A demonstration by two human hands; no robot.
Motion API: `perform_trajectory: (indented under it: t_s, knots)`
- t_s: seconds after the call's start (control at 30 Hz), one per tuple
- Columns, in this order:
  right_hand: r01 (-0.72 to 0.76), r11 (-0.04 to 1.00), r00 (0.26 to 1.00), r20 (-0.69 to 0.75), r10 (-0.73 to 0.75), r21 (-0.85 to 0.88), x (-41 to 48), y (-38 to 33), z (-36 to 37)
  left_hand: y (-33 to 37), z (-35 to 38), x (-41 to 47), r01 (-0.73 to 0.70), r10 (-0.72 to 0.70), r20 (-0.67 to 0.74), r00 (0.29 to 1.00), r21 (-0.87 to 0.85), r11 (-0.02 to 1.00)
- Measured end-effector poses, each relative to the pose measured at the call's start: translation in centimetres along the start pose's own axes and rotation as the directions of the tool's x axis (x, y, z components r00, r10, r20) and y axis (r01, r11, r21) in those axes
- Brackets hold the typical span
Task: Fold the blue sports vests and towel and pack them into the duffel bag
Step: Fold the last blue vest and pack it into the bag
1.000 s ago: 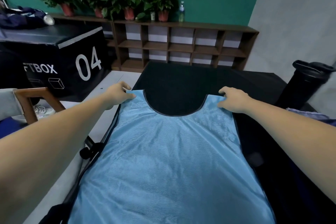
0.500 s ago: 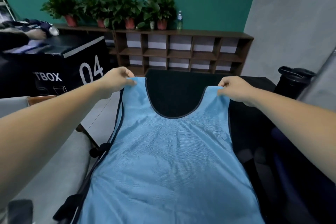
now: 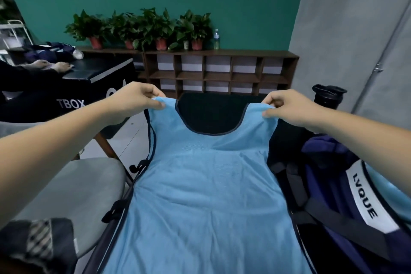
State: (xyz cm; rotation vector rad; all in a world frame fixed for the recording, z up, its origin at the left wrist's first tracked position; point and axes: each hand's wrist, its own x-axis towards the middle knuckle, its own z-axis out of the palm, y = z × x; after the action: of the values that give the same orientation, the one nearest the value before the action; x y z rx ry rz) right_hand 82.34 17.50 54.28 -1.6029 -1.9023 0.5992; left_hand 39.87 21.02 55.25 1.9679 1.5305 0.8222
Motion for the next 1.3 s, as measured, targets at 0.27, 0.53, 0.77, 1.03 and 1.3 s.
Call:
perform_trajectory:
  t_s: [0.27,0.53,0.77,1.03,1.3]
  knots:
    - [0.089,0.996,0.995,0.044,-0.089,0.003,-11.7,-2.3,0.5,-0.5,-1.0,-11.6,-0.007,0.008,0.064,0.998,-0.031,1.0]
    - [0.182,0.979,0.975,0.142,-0.169,-0.086,-23.4,-2.0,4.0,-1.8,1.4,-23.3,0.015,-0.006,0.147,0.989,-0.06,0.998]
    - [0.302,0.928,0.942,0.218,-0.255,-0.218,-30.5,1.6,8.0,-5.5,5.0,-30.2,0.001,-0.005,0.231,0.973,0.018,1.0]
    - [0.502,0.786,0.859,0.313,-0.405,-0.361,-33.4,5.1,10.5,-8.8,6.9,-34.1,-0.197,0.128,0.286,0.95,0.228,0.954]
    - [0.468,0.824,0.878,0.271,-0.394,-0.32,-31.8,3.0,8.8,-7.4,6.5,-31.5,-0.182,0.15,0.191,0.97,0.162,0.97]
